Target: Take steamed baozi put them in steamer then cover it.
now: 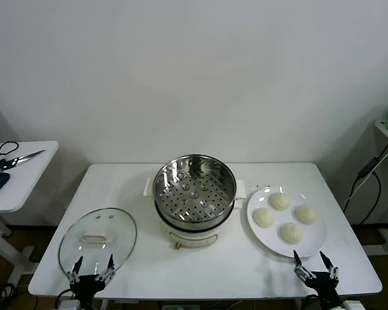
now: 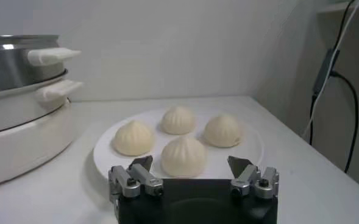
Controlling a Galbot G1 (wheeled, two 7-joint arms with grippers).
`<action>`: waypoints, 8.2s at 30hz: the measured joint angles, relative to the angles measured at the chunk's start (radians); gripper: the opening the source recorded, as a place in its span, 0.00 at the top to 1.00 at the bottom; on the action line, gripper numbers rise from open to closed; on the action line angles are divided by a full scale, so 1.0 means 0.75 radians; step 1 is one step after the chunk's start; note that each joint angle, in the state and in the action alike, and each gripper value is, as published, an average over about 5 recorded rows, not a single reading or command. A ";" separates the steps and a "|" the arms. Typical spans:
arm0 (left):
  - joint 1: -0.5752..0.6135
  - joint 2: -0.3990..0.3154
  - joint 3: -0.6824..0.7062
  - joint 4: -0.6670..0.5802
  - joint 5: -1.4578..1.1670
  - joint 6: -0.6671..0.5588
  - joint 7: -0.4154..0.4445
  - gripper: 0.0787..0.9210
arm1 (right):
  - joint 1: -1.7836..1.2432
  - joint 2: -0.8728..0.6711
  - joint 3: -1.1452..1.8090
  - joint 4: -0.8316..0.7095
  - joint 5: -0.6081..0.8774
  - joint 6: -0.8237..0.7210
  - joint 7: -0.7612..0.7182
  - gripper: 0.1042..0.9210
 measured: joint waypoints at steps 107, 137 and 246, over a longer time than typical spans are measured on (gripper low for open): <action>0.017 -0.013 0.074 -0.049 0.044 -0.021 -0.013 0.12 | 3.205 -0.212 -2.635 -1.069 -0.327 0.534 -1.588 0.33; 0.008 -0.026 0.069 -0.054 0.042 -0.024 -0.015 0.12 | 2.894 0.304 -2.503 -1.294 -0.859 0.997 -1.431 0.33; 0.035 -0.061 0.075 -0.089 0.065 -0.030 -0.037 0.12 | 3.125 -0.348 -2.941 -0.897 0.086 -0.315 -1.407 0.27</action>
